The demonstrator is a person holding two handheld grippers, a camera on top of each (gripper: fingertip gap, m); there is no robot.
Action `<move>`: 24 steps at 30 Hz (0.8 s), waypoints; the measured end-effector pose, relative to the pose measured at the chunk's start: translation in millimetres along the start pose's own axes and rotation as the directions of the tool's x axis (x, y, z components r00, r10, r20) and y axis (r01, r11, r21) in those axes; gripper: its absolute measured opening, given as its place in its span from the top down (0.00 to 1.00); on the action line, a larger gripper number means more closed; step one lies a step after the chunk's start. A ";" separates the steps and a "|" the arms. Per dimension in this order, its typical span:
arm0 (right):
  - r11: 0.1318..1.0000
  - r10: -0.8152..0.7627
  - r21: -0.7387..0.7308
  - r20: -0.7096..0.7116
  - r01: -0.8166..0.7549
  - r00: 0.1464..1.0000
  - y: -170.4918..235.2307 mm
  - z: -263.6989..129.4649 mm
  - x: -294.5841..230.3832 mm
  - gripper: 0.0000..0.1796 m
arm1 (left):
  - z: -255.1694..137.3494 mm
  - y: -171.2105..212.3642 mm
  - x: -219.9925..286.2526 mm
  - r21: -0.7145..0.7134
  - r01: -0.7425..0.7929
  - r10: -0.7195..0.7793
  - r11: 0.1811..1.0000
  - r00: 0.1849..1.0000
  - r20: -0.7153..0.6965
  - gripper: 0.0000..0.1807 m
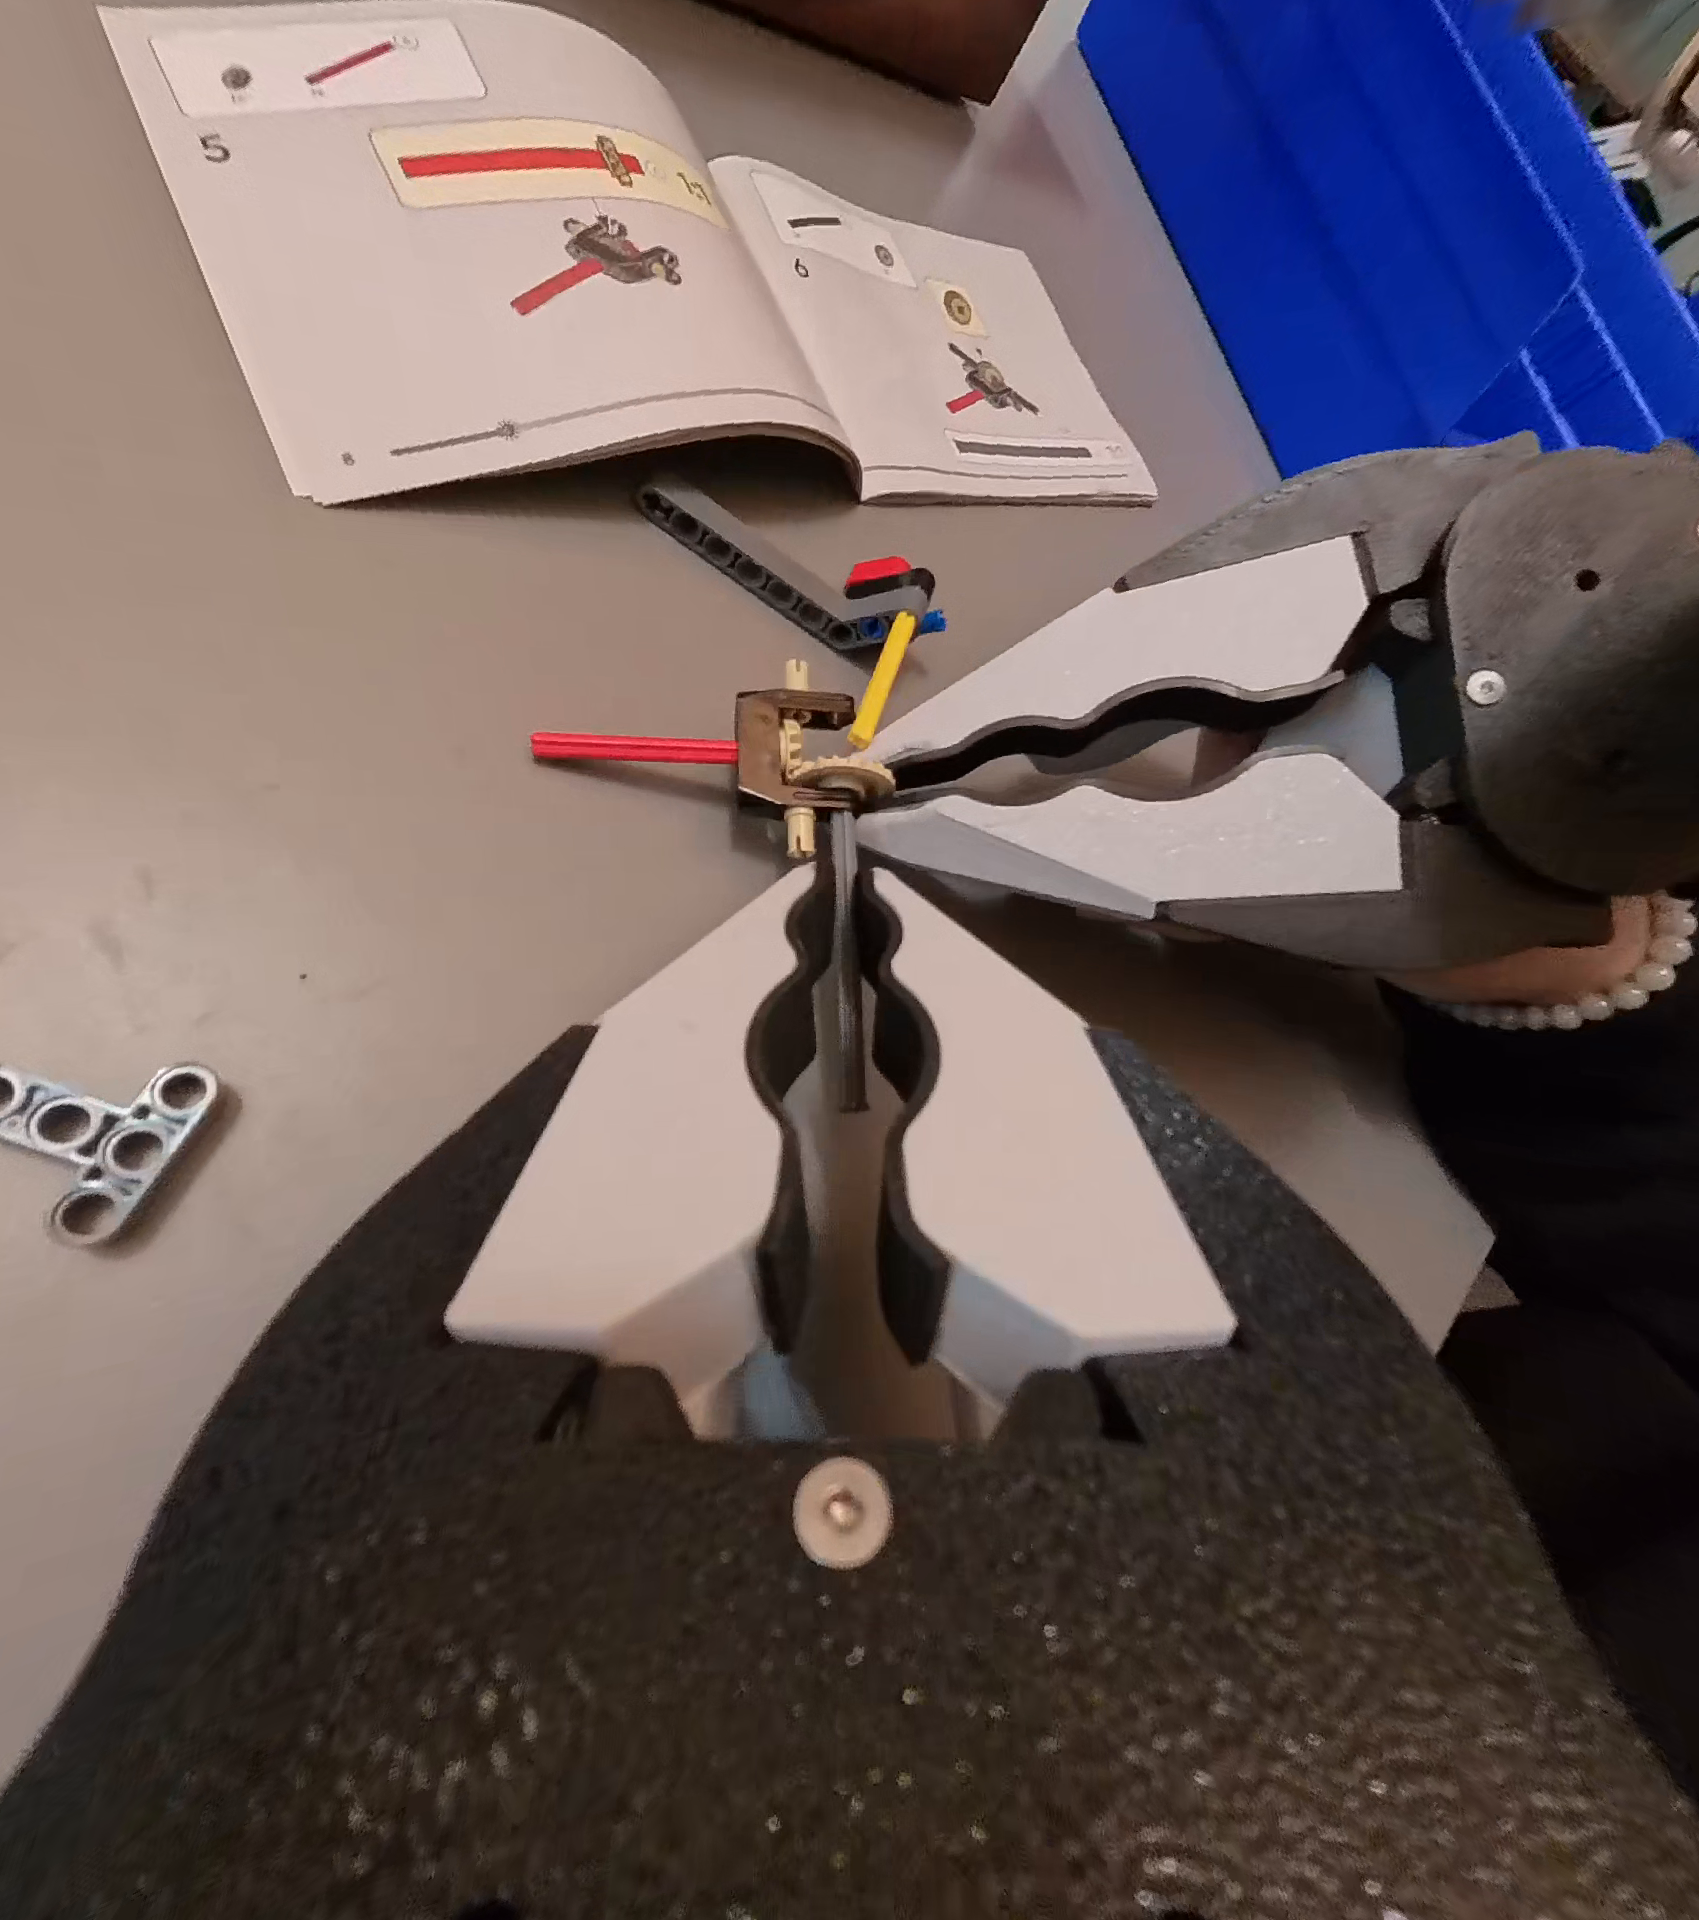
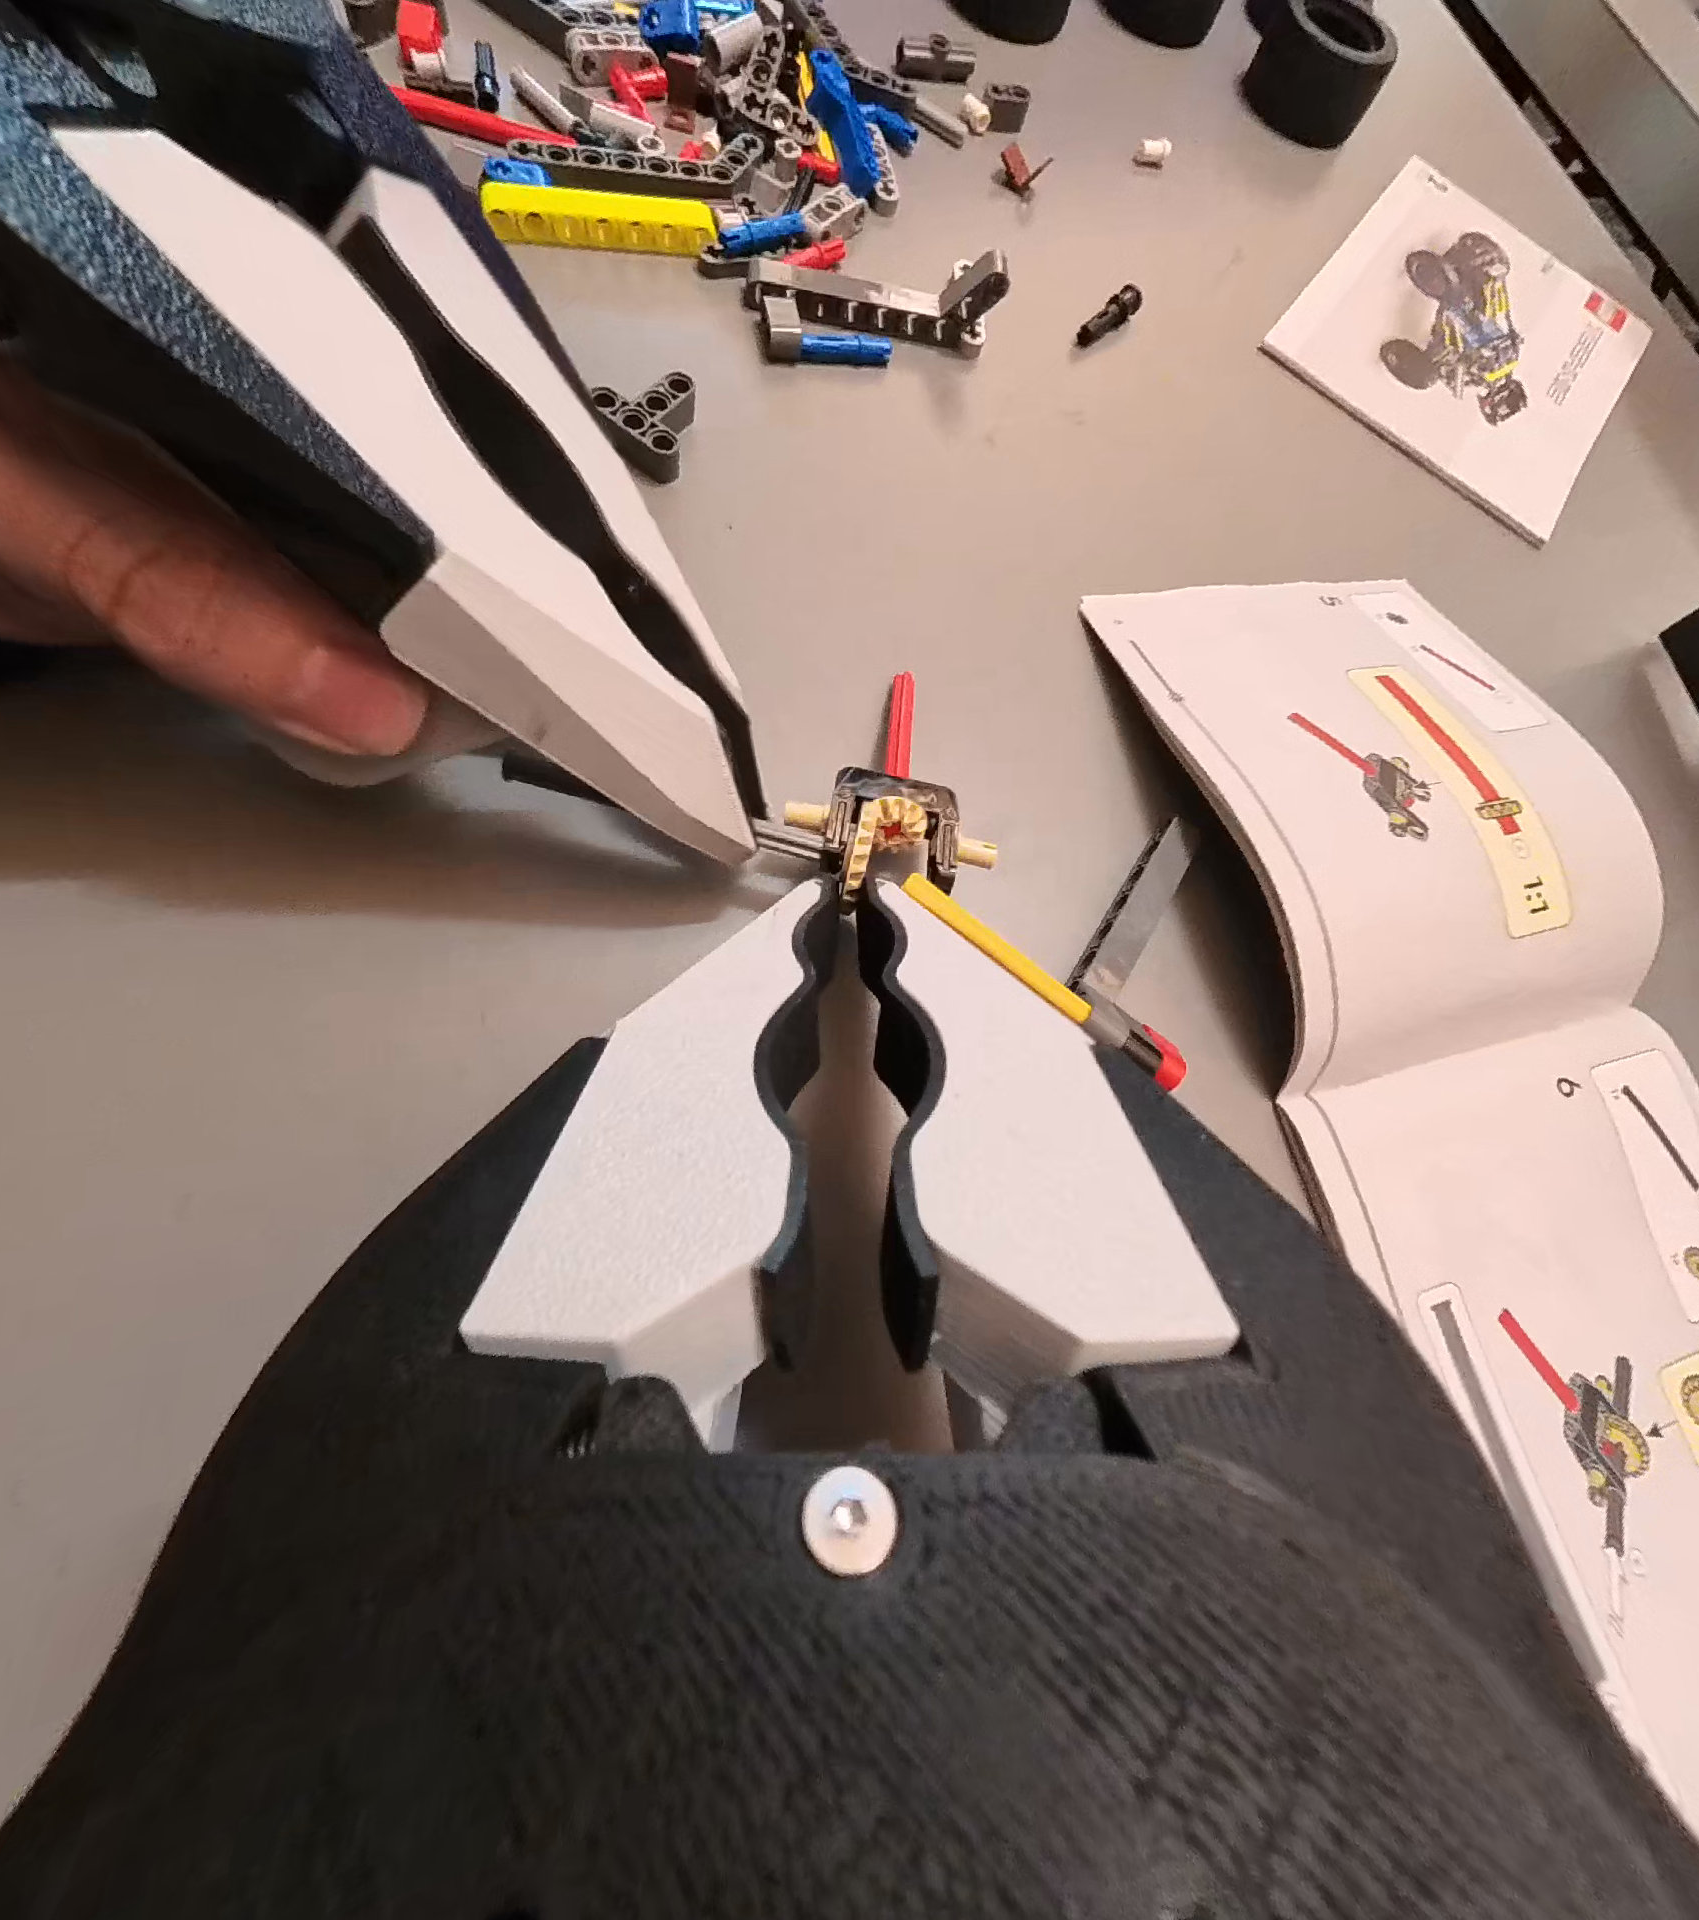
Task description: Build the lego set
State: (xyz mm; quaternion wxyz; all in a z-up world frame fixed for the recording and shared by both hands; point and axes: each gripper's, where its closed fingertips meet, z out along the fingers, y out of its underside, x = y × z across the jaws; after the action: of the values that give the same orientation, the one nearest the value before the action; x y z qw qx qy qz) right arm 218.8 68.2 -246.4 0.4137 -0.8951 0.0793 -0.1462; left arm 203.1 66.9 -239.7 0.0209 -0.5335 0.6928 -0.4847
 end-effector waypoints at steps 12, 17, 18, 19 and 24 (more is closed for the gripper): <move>0.986 -0.137 0.084 -0.056 0.142 0.989 -14.1 -2.6 -3.5 0.99 | -7.3 -1.8 0.2 0.022 -0.093 0.092 0.995 0.995 0.041 0.99; 0.984 -0.110 0.133 -0.058 0.117 0.992 -21.5 -6.6 -2.9 0.99 | -12.7 -7.9 5.1 0.086 0.028 -0.023 0.996 0.998 -0.059 0.99; 0.983 -0.120 0.135 -0.052 0.126 0.991 -21.5 -7.0 -4.9 0.99 | -13.5 -6.0 5.7 0.076 0.080 -0.072 0.994 0.992 -0.109 0.99; 0.981 -0.140 0.125 -0.052 0.146 0.989 -20.2 -5.8 -6.9 0.99 | -14.2 -4.5 5.2 0.065 0.127 -0.117 0.990 0.982 -0.147 0.99; 0.975 -0.191 0.100 -0.065 0.197 0.979 -18.9 -0.7 -10.2 0.99 | -14.2 -0.9 -1.6 0.034 -0.025 0.026 0.999 0.999 -0.030 0.99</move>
State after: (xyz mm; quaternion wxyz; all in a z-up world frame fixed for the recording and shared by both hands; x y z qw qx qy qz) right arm 209.3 82.6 -233.5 0.4420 -0.8709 -0.0051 -0.2147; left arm 196.7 77.4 -232.3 0.0256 -0.5167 0.6917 -0.5039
